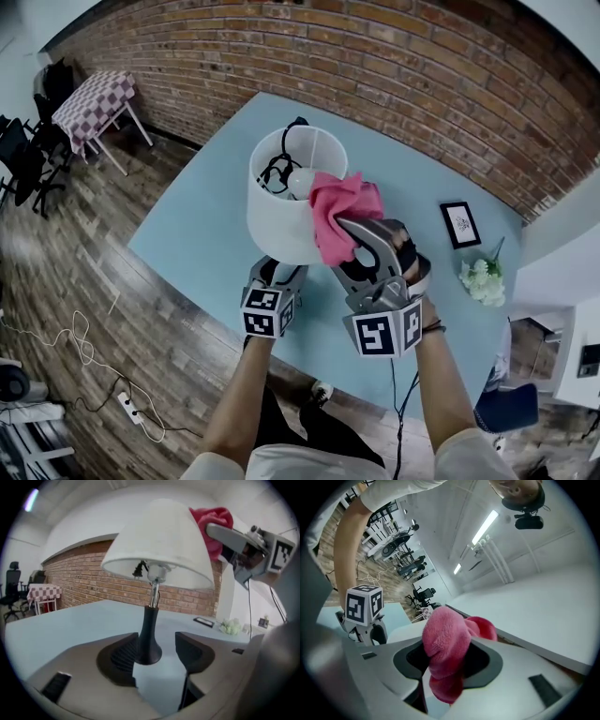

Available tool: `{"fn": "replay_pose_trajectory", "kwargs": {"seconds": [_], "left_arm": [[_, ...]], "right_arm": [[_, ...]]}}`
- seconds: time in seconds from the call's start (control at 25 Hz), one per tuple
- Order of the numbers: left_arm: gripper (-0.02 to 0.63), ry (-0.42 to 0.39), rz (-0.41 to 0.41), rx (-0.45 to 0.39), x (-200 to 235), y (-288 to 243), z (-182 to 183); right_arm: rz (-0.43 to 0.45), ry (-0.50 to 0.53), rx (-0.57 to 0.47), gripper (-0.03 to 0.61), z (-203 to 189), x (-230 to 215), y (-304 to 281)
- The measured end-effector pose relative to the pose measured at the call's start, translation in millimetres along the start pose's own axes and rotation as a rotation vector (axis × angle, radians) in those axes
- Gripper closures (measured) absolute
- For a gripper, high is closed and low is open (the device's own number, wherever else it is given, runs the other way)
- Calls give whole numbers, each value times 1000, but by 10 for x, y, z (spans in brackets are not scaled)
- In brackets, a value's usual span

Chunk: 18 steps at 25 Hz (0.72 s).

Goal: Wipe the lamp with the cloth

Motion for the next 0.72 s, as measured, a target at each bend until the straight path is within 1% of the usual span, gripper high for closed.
{"fn": "replay_pose_trajectory", "kwargs": {"seconds": [0.04, 0.12, 0.2, 0.28, 0.36, 0.44, 0.56, 0.64, 0.72], "left_arm": [[341, 31, 20, -35, 7, -25, 43], [342, 50, 55, -54, 5, -91, 89], [342, 26, 86, -36, -18, -176, 84], [342, -12, 124, -29, -37, -242, 81], [342, -43, 163, -44, -61, -287, 96], [342, -53, 191, -71, -97, -337, 122], [342, -55, 200, -85, -154, -442, 135], [342, -57, 203, -81, -163, -519, 129], [342, -63, 226, -86, -154, -567, 156]], "right_arm": [[12, 6, 8, 377, -34, 27, 1], [36, 9, 25, 377, -121, 76, 9], [57, -1, 47, 377, -225, 132, 34], [97, -14, 86, 377, -333, 209, 67], [158, -28, 143, 377, -447, 287, 116], [195, -29, 194, 377, -550, 335, 184], [175, -48, 231, 379, -647, 317, 300], [137, -84, 237, 379, -670, 258, 377], [97, -109, 236, 379, -670, 190, 454]]}}
Point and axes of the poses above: the fingertips, and each gripper's own axes: y backward along the fingers, x to its left, z out of its top, the point moved 7 cm from there along y, backward along the fingers, and after that the axes turned 9 degrees about -y, right-handed, at the moved point
